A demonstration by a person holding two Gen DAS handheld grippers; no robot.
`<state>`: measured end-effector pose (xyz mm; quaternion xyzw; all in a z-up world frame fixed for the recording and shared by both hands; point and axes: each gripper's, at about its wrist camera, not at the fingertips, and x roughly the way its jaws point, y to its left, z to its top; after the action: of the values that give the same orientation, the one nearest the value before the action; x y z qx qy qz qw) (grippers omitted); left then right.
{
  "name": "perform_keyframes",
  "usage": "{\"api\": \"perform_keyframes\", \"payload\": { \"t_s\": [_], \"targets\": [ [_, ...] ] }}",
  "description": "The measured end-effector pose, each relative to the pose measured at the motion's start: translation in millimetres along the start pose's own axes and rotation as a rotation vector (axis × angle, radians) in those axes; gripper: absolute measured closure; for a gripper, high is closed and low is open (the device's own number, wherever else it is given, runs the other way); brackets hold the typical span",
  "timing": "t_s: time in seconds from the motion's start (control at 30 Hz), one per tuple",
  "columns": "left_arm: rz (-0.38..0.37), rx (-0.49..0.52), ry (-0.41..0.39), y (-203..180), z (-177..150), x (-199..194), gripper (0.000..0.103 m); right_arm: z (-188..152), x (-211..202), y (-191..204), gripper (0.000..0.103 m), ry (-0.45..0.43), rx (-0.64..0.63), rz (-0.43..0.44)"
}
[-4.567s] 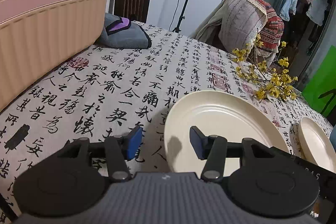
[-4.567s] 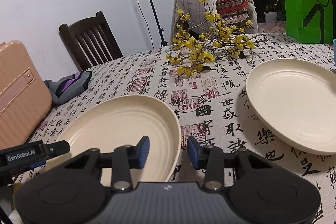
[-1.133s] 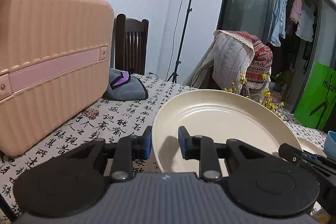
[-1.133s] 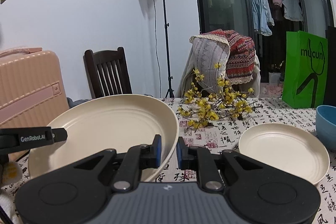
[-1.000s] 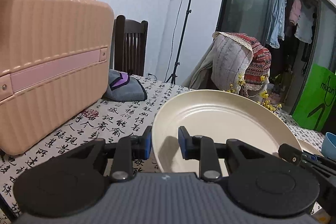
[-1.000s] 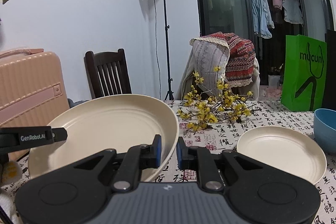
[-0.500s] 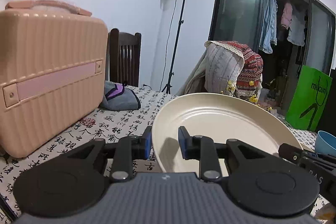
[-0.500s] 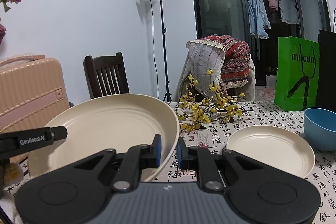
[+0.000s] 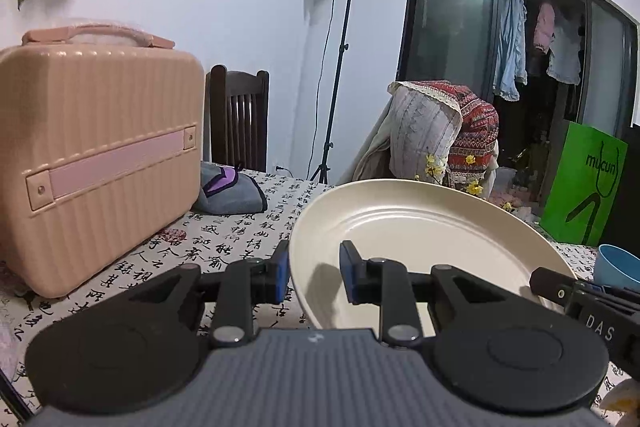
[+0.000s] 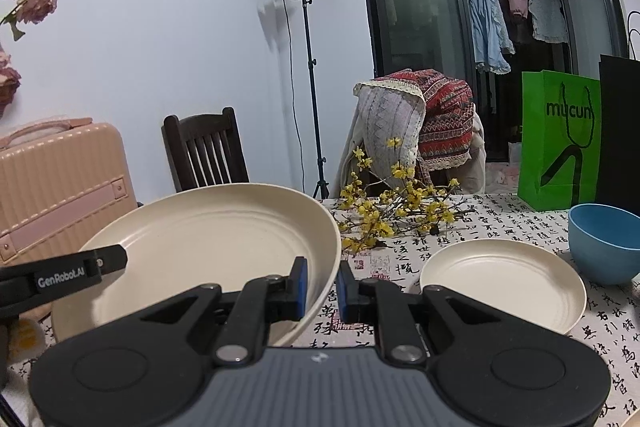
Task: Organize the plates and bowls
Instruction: 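Lift the cream plate off the tablecloth with both grippers, then carry the held cream plate with both grippers toward the blue bowls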
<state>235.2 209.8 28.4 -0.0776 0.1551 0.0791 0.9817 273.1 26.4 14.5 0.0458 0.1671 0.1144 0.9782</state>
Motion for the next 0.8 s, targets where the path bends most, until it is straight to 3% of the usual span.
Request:
{"api": "perform_keyframes", "payload": {
  "t_s": [0.8],
  "targets": [
    [-0.029, 0.018, -0.032, -25, -3, -47, 0.077, -2, -44, -21, 0.088, -0.037, 0.012, 0.002]
  ]
}}
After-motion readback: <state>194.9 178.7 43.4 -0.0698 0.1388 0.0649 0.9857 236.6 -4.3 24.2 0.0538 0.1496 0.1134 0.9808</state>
